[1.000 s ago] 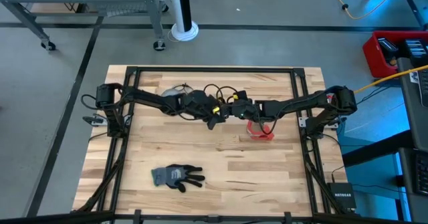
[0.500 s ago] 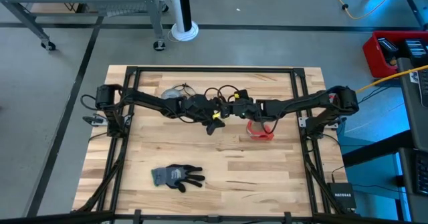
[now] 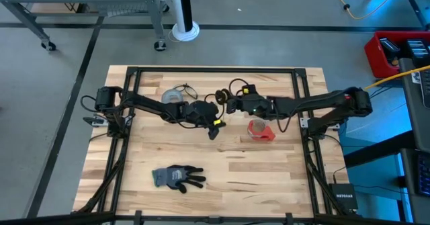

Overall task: Coil cords
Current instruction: Coil the yellow wire onto the spool

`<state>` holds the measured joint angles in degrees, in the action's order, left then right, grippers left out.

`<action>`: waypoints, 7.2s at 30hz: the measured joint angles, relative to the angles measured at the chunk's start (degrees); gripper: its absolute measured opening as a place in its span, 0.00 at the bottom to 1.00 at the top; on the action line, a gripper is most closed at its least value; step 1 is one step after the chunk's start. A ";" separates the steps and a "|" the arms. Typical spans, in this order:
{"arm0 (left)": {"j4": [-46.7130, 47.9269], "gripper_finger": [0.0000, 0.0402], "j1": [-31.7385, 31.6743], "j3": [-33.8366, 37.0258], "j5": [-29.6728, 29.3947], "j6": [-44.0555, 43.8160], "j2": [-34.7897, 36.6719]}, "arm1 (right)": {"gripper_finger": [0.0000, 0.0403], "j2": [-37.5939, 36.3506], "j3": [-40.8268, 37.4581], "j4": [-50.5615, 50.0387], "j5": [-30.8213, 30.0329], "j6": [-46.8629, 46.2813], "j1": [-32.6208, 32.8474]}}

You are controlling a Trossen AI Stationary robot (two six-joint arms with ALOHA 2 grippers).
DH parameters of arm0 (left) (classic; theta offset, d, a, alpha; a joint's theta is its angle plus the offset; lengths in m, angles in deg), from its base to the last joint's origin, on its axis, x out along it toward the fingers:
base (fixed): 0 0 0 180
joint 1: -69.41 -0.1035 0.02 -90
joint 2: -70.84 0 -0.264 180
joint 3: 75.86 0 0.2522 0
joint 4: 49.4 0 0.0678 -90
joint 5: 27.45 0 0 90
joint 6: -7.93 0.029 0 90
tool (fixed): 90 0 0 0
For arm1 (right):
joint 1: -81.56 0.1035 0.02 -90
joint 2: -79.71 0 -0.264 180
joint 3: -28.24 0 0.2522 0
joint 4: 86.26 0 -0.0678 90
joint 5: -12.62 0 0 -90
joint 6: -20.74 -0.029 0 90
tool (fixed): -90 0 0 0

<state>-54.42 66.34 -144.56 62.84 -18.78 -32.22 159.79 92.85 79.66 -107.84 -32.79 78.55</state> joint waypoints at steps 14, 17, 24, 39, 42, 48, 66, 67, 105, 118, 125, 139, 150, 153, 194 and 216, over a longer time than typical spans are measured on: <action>5.45 0.03 -0.05 0.00 -4.27 0.28 0.00 | 0.01 -5.91 -0.07 -3.38 4.61 0.04 0.01; 5.48 0.03 -0.03 0.00 -4.25 1.21 0.00 | 0.01 -6.21 -0.07 -3.57 4.73 0.06 0.02; 5.90 0.03 -0.03 0.00 -4.16 2.12 0.02 | 0.01 -6.24 -0.07 -4.24 4.72 0.06 0.00; 7.35 0.01 0.02 0.11 -8.09 1.36 -0.02 | 0.01 -6.87 -0.02 -7.24 9.94 0.01 -0.07; 9.13 0.01 0.02 0.11 -8.12 1.27 -0.02 | 0.01 -7.04 0.04 -9.57 12.93 0.02 -0.07; 10.97 0.01 -0.01 0.11 -8.24 1.69 -0.07 | 0.01 -7.07 0.04 -15.08 19.93 0.04 -0.07; 9.11 0.05 -0.09 0.02 -7.56 -0.20 0.70 | 0.01 -3.22 0.04 -25.50 19.48 2.71 0.00; 9.11 0.04 -0.19 0.01 -6.58 -1.22 0.70 | 0.01 -2.51 0.04 -25.61 18.96 3.15 0.00; 4.25 0.20 3.05 -0.09 -2.30 3.89 -3.27 | 0.01 1.31 -0.02 -19.91 15.01 6.07 -0.02; -13.99 0.20 5.96 -0.09 -11.88 24.26 -10.95 | 0.01 1.31 -0.02 -17.30 15.05 5.78 -0.02; -17.57 0.20 5.74 -0.09 -11.96 20.81 -11.50 | 0.01 1.31 -0.02 -8.74 14.54 5.86 -0.02; -24.16 0.20 6.16 -0.15 -11.65 19.63 -11.47 | 0.01 1.26 0.02 -2.37 8.25 6.05 -0.02; -24.06 0.20 6.32 -0.15 -11.82 16.53 -11.47 | 0.01 1.26 0.00 -1.09 6.95 6.05 -0.02; -23.98 0.20 6.76 -0.15 -11.85 16.37 -11.47 | 0.01 1.26 0.00 1.08 6.90 6.07 -0.02; -23.83 0.20 7.47 -0.15 -18.74 18.12 -11.47 | 0.01 1.26 -0.02 7.82 8.28 6.05 -0.02; -16.99 0.01 7.53 -0.13 -18.74 4.11 -11.41 | 0.01 0.54 -0.02 4.60 8.58 6.10 -0.02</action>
<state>-71.40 73.88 -144.69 44.10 -14.66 -43.63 160.32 92.83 84.26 -99.26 -26.70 78.53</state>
